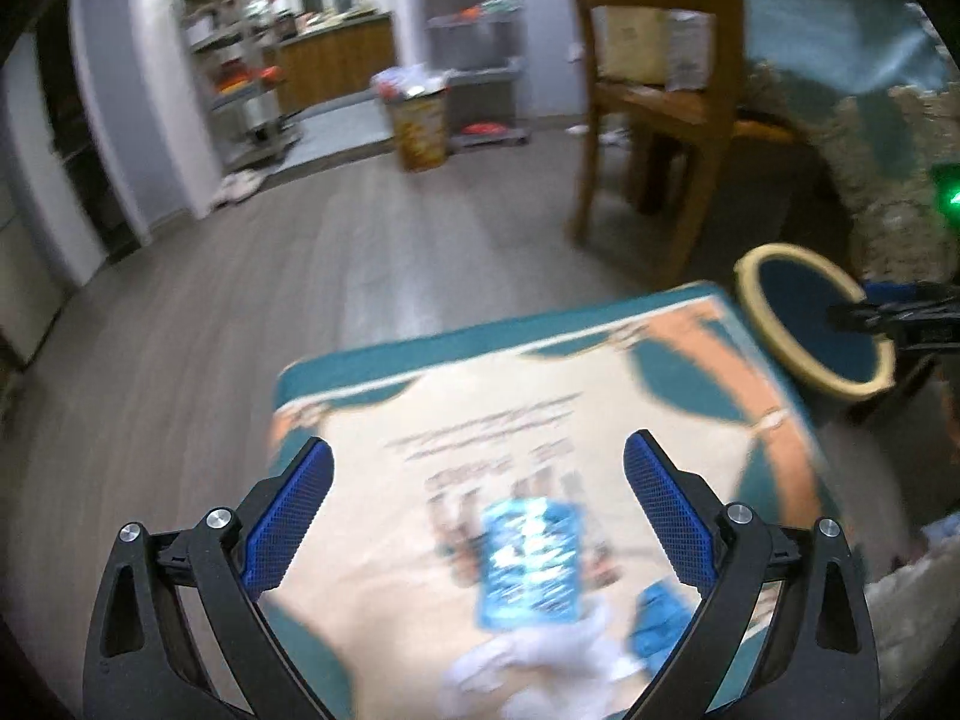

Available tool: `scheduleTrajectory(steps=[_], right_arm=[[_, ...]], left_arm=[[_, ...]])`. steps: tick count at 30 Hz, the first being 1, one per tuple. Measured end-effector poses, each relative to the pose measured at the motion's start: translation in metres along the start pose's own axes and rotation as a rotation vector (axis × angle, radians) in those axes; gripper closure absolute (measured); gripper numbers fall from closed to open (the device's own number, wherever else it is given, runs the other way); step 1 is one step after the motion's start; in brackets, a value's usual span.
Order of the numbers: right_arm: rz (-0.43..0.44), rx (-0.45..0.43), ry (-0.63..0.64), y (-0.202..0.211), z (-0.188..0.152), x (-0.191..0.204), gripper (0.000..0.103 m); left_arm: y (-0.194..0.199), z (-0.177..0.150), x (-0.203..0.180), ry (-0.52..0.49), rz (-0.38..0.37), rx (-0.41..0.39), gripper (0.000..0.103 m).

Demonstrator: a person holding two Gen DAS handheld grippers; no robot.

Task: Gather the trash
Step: 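Return both grippers over the cushion toward the remaining trash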

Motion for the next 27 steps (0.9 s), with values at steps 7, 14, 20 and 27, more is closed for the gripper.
scheduleTrajectory(steps=[7, 14, 20, 27], right_arm=[[0.018, 0.034, 0.079, -0.01, -0.004, 0.046, 0.006], [0.097, 0.105, 0.104, -0.035, -0.029, 0.102, 0.006], [0.136, 0.165, 0.227, -0.059, -0.049, 0.149, 0.006], [0.187, 0.225, 0.319, -0.076, -0.069, 0.187, 0.006]], left_arm=[[0.006, -0.024, 0.053, 0.049, 0.06, 0.035, 0.006], [0.004, -0.04, 0.088, 0.184, -0.005, 0.087, 0.006], [0.0, -0.043, 0.091, 0.151, -0.003, 0.082, 0.006], [-0.011, -0.053, 0.088, 0.082, 0.008, 0.108, 0.006]])
Point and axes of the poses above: each gripper's, at about its wrist camera, not at the fingertips, and y roughly against the way its jaws point, x to its left, z to its top, the point moved 8 cm from there along -y, roughly the way its jaws point, and after that the axes turned 12 degrees about y, right-handed, at the moved point
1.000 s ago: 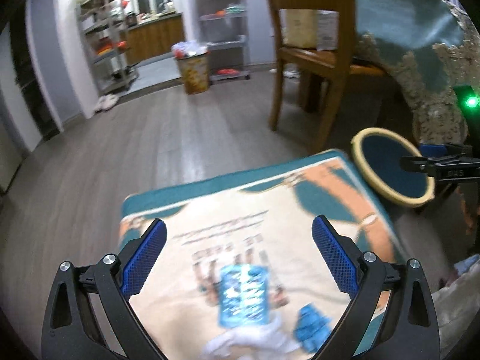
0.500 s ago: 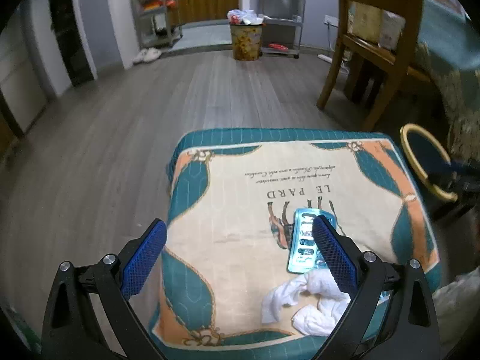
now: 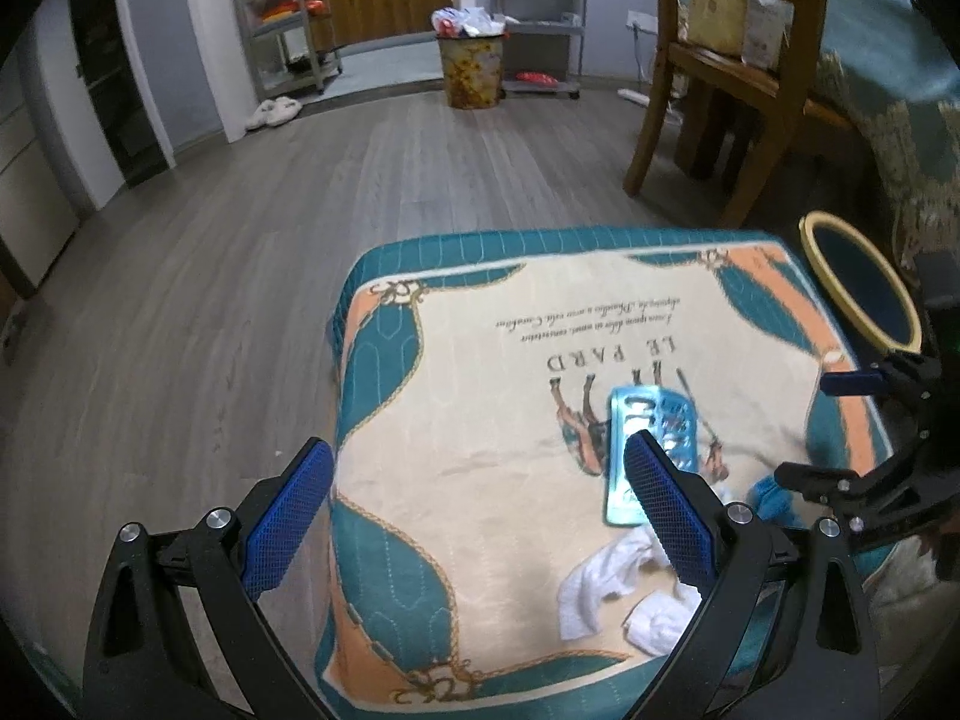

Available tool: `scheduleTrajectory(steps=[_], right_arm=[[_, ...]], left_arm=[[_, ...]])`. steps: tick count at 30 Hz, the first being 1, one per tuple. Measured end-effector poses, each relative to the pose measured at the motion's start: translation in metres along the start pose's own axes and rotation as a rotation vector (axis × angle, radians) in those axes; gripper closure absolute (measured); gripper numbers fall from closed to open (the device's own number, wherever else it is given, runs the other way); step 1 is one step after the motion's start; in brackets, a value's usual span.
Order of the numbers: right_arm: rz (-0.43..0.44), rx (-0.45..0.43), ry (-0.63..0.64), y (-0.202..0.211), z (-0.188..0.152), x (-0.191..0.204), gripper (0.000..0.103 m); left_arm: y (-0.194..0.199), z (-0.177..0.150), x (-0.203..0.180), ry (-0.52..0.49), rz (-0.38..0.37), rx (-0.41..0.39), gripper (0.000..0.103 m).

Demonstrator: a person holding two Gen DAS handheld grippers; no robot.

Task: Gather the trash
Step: 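Return both grippers over the cushion toward the remaining trash, then grasp the blue glove with the right gripper while the left gripper grasps the white tissue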

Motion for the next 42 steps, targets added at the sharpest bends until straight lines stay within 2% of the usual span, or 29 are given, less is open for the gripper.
scheduleTrajectory(steps=[3, 5, 9, 10, 12, 14, 15, 18, 21, 22, 23, 25, 26, 28, 30, 36, 42], right_arm=[[0.043, 0.025, 0.0, -0.003, -0.01, 0.015, 0.007], [0.06, 0.053, 0.027, -0.009, -0.019, 0.025, 0.015], [0.115, 0.142, 0.046, -0.027, -0.04, 0.035, 0.061], [0.135, 0.138, 0.042, -0.027, -0.04, 0.036, 0.068], [0.134, 0.113, 0.056, -0.022, -0.036, 0.035, 0.073], [0.12, 0.084, 0.044, -0.015, -0.031, 0.028, 0.076], [0.109, 0.076, 0.038, -0.013, -0.029, 0.024, 0.081], [0.09, 0.059, 0.005, -0.01, -0.025, 0.012, 0.082], [0.074, 0.047, -0.005, -0.006, -0.025, 0.004, 0.082], [0.072, 0.044, -0.008, -0.005, -0.025, 0.001, 0.082], [0.074, 0.043, -0.01, -0.005, -0.027, 0.0, 0.082], [0.068, 0.041, -0.011, -0.005, -0.026, -0.003, 0.082], [0.066, 0.039, -0.012, -0.003, -0.026, -0.005, 0.082], [0.064, 0.034, -0.021, -0.001, -0.025, -0.01, 0.082], [0.063, 0.021, -0.039, 0.003, -0.022, -0.016, 0.082], [0.068, -0.071, -0.113, 0.034, -0.006, -0.04, 0.082], [0.058, -0.147, -0.186, 0.062, 0.005, -0.068, 0.082]], left_arm=[[-0.004, -0.004, -0.002, -0.026, 0.001, 0.012, 0.006], [-0.007, -0.007, -0.007, -0.04, -0.017, 0.026, 0.006], [-0.013, -0.014, -0.018, -0.081, -0.034, 0.046, 0.006], [-0.014, -0.015, -0.023, -0.093, -0.04, 0.051, 0.006], [-0.017, -0.021, -0.033, -0.12, -0.071, 0.063, 0.006], [-0.021, -0.033, -0.047, -0.144, -0.132, 0.098, 0.006], [-0.023, -0.038, -0.053, -0.158, -0.151, 0.115, 0.006], [-0.036, -0.06, -0.072, -0.226, -0.183, 0.176, 0.007], [-0.048, -0.079, -0.082, -0.27, -0.171, 0.227, 0.011], [-0.052, -0.084, -0.084, -0.286, -0.166, 0.249, 0.021], [-0.055, -0.088, -0.086, -0.301, -0.165, 0.27, 0.028], [-0.058, -0.095, -0.091, -0.31, -0.193, 0.317, 0.051], [-0.057, -0.096, -0.095, -0.317, -0.206, 0.328, 0.055], [-0.053, -0.093, -0.099, -0.333, -0.212, 0.325, 0.072], [-0.047, -0.088, -0.102, -0.325, -0.23, 0.322, 0.081], [-0.017, -0.055, -0.106, -0.264, -0.286, 0.233, 0.083], [-0.001, -0.029, -0.114, -0.238, -0.283, 0.159, 0.084]])
Point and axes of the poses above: each gripper's, at about its wrist camera, not at the fingertips, and y roughly against the way its jaws point, x to its left, z to its top, the point moved 8 cm from there along -y, roughly the way its jaws point, and after that the axes turned 12 degrees about y, right-handed, at the moved point
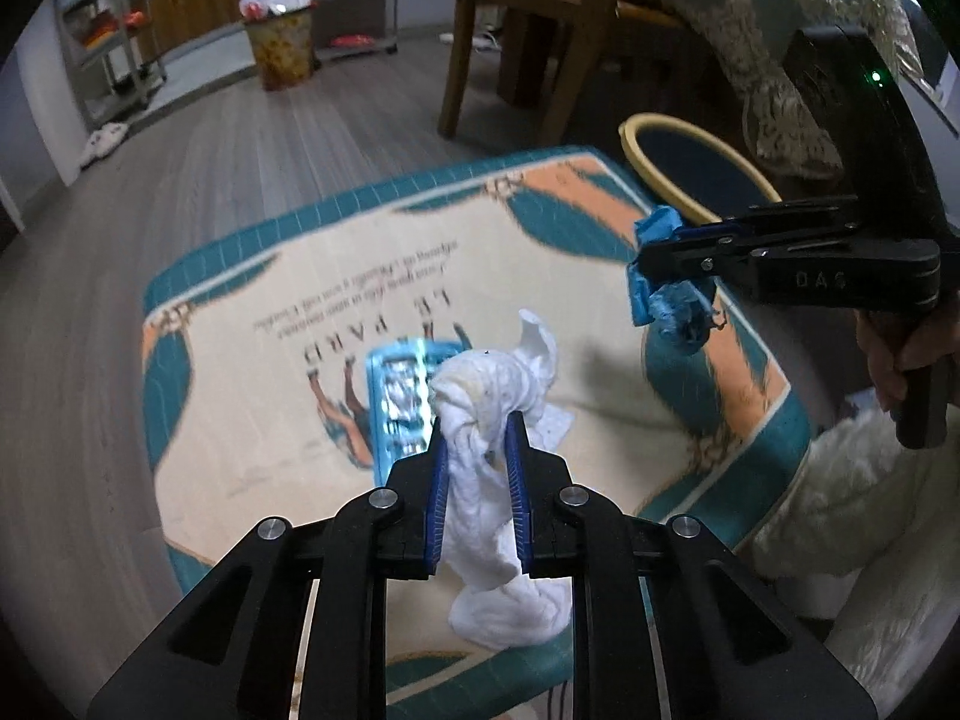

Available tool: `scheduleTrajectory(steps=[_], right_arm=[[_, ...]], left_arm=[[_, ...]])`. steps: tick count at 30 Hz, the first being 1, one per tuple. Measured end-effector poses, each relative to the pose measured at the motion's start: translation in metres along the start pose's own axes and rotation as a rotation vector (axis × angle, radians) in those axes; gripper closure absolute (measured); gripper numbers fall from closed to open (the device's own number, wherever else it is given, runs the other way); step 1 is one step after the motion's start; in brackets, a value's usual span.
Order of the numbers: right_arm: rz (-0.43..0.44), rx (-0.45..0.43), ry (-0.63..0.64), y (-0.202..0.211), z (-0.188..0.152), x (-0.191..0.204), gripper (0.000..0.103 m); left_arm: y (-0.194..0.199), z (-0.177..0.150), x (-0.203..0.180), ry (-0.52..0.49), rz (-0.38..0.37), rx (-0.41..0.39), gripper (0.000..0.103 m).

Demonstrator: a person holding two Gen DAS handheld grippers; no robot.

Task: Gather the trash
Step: 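Grasp the blue glove with the right gripper while the left gripper grasps the white tissue, then carry both items over the bin and open both grippers to drop them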

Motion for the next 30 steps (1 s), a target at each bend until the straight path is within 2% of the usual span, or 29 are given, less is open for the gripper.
scheduleTrajectory(steps=[6, 11, 24, 30], right_arm=[[-0.013, -0.108, -0.058, 0.035, 0.018, -0.022, 0.082], [-0.036, -0.178, -0.098, 0.062, 0.027, -0.046, 0.082], [-0.058, -0.229, -0.157, 0.089, 0.024, -0.09, 0.082], [-0.039, -0.274, -0.215, 0.103, 0.027, -0.11, 0.082]], left_arm=[[0.011, 0.02, -0.014, -0.025, 0.017, -0.063, 0.084], [0.01, 0.029, -0.02, -0.025, 0.026, -0.078, 0.084], [-0.003, 0.058, -0.052, -0.048, -0.004, -0.097, 0.083], [-0.004, 0.073, -0.07, -0.038, -0.031, -0.116, 0.083]])
Point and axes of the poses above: each gripper's, at about its wrist camera, not at the fingertips, and y roughly against the way its jaws point, x to its left, z to its top, the point moved 8 cm from there along -y, roughly the way its jaws point, and after that the axes turned 12 degrees about y, right-handed, at the moved point
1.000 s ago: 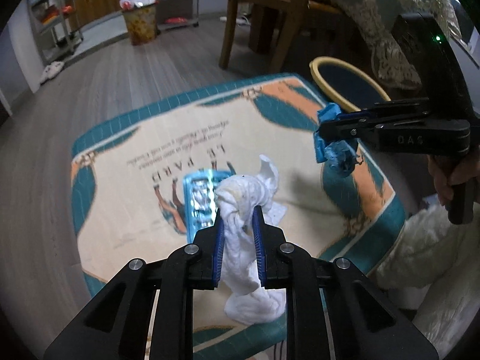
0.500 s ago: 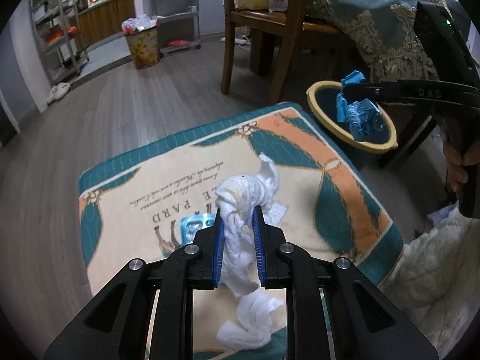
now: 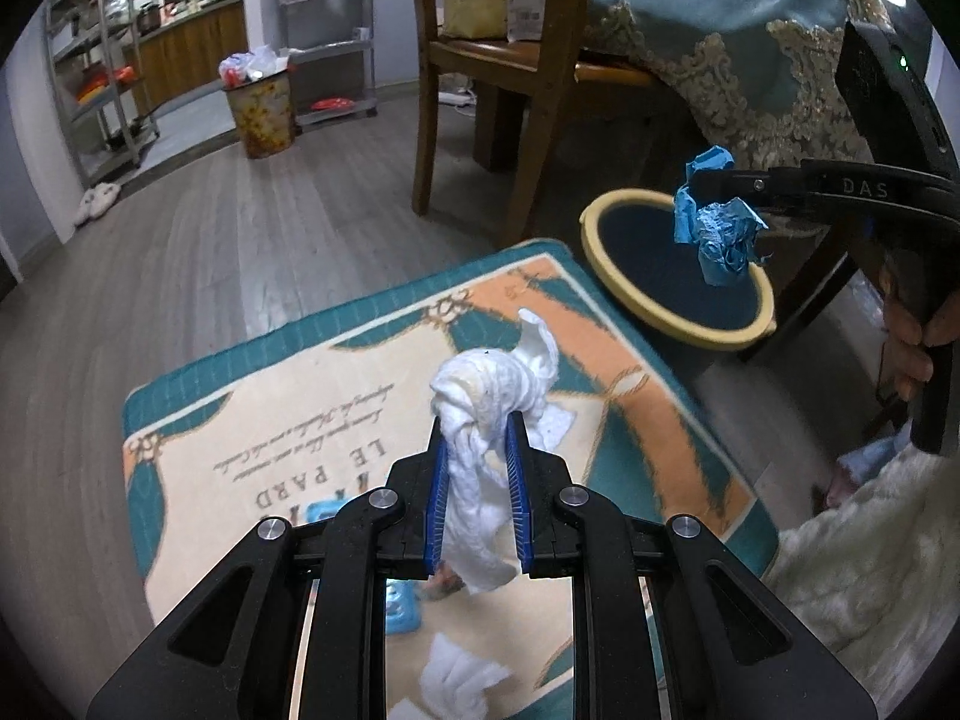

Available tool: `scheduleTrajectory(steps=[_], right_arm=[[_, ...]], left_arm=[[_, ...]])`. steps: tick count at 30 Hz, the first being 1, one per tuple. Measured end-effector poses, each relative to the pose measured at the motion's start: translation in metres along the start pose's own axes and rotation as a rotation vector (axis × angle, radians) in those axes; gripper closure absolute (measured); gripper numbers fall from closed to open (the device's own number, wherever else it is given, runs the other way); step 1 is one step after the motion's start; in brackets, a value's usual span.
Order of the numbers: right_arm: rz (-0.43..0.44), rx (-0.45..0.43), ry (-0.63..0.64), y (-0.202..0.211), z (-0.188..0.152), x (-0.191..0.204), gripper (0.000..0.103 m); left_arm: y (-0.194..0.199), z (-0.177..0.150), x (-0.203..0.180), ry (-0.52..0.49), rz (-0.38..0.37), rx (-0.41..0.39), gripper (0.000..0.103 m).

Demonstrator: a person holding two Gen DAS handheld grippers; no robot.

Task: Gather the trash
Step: 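Carry both items over the bin and open both grippers to drop them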

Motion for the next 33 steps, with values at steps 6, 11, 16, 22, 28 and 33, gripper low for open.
scheduleTrajectory(steps=[6, 11, 16, 22, 28, 33], right_arm=[[-0.007, -0.026, -0.018, 0.012, 0.004, -0.016, 0.082], [-0.058, -0.044, -0.012, 0.027, 0.008, -0.038, 0.082], [-0.175, -0.074, 0.007, 0.05, 0.013, -0.077, 0.082], [-0.258, -0.07, 0.009, 0.065, 0.011, -0.12, 0.082], [-0.289, -0.044, -0.009, 0.068, 0.005, -0.156, 0.082], [-0.28, -0.012, -0.062, 0.06, -0.008, -0.179, 0.082]], left_arm=[[-0.006, 0.016, -0.023, -0.009, -0.016, -0.025, 0.083], [-0.015, 0.024, -0.043, -0.024, -0.025, -0.029, 0.083], [-0.027, 0.035, -0.067, -0.039, -0.045, -0.031, 0.083], [-0.043, 0.047, -0.094, -0.054, -0.067, -0.033, 0.083], [-0.062, 0.058, -0.119, -0.057, -0.091, -0.028, 0.083], [-0.079, 0.062, -0.137, -0.067, -0.111, -0.016, 0.083]])
Point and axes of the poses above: each gripper's, at about its wrist camera, not at the fingertips, and y roughly against the way its jaws point, x to its left, z to its top, the point moved 8 cm from there along -y, roughly the way its jaws point, and after that the axes turned 12 degrees about y, right-handed, at the moved point
